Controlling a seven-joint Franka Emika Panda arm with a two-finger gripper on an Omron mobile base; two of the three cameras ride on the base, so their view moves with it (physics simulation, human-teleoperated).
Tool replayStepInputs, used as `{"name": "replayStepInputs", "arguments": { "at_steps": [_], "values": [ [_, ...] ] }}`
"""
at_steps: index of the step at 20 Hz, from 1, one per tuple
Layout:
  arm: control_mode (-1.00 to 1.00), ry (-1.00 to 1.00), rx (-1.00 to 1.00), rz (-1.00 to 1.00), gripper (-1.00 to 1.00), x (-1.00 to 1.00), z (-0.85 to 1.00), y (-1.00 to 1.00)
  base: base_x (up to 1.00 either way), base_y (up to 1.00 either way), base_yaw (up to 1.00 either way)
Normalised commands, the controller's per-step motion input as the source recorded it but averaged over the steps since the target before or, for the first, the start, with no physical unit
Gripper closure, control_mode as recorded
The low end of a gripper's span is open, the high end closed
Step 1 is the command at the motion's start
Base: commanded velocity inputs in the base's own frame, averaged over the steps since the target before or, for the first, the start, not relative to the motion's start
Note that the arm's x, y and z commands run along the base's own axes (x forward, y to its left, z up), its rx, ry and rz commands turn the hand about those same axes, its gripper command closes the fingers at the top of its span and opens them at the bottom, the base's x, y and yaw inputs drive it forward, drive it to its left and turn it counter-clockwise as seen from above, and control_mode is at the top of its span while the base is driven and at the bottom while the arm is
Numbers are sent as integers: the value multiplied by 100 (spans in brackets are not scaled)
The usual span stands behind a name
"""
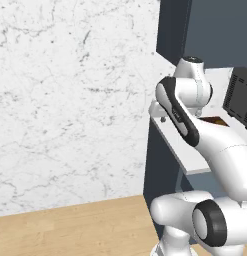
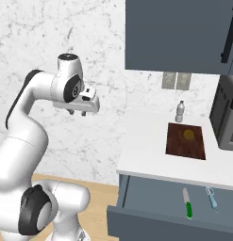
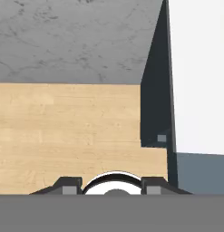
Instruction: Place the appropriate cutting tool for cutting the avocado skin on the cutting board.
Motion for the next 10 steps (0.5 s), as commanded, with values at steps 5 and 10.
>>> {"name": "replayStepInputs", "arguments": {
  "at_steps": [5,10],
  "values": [
    [-100,-2,4,-1,-100,-20,-5,-26,0,0,0],
    [-100,-1,15,-5,-100,-48,-47,-100,0,0,0]
  ]
}}
